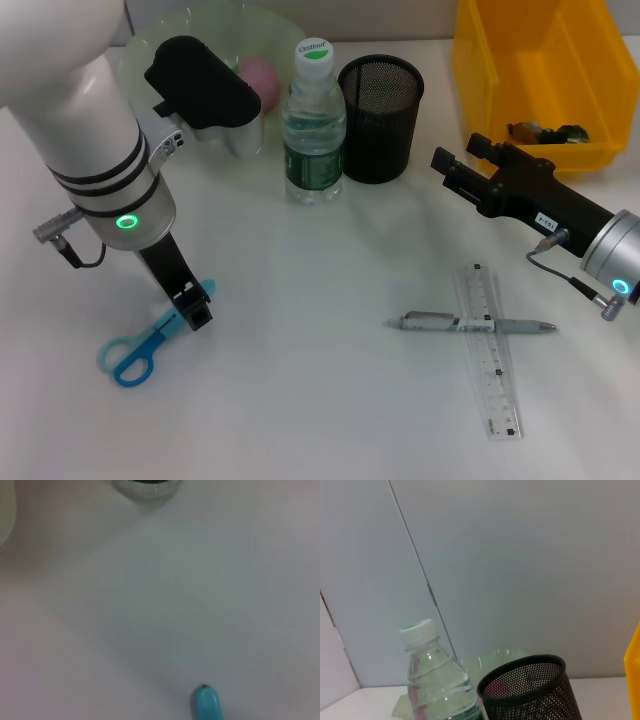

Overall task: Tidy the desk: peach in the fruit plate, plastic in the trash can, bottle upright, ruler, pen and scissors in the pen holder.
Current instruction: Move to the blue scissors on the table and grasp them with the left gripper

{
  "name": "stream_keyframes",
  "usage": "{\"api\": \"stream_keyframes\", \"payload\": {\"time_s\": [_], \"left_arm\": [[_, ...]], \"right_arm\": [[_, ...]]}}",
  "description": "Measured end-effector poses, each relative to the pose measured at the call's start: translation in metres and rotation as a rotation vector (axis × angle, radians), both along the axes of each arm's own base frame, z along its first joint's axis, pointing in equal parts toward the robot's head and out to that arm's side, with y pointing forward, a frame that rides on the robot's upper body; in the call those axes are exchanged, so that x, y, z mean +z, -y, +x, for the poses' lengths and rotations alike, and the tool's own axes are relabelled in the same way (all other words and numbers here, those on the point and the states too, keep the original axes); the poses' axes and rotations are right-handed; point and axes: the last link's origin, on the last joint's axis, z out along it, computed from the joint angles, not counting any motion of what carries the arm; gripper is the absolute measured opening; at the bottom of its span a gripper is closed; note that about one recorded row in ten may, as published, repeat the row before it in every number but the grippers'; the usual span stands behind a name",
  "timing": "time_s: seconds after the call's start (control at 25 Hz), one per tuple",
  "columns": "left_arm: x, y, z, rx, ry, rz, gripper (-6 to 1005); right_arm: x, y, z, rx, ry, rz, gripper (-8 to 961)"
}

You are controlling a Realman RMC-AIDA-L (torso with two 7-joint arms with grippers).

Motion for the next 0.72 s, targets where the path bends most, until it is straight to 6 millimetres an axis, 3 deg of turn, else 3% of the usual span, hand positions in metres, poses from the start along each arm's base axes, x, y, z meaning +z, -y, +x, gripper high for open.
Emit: {"api": "stream_keyframes", "payload": {"time_s": [0.72], "left_arm": [[-0.0011,-0.0005,-0.0006,0.001,-0.004,-0.001,479]], "right_arm": [[-0.0001,-0.0012,0.0007,-0.006,0.006,0.001,653]]}}
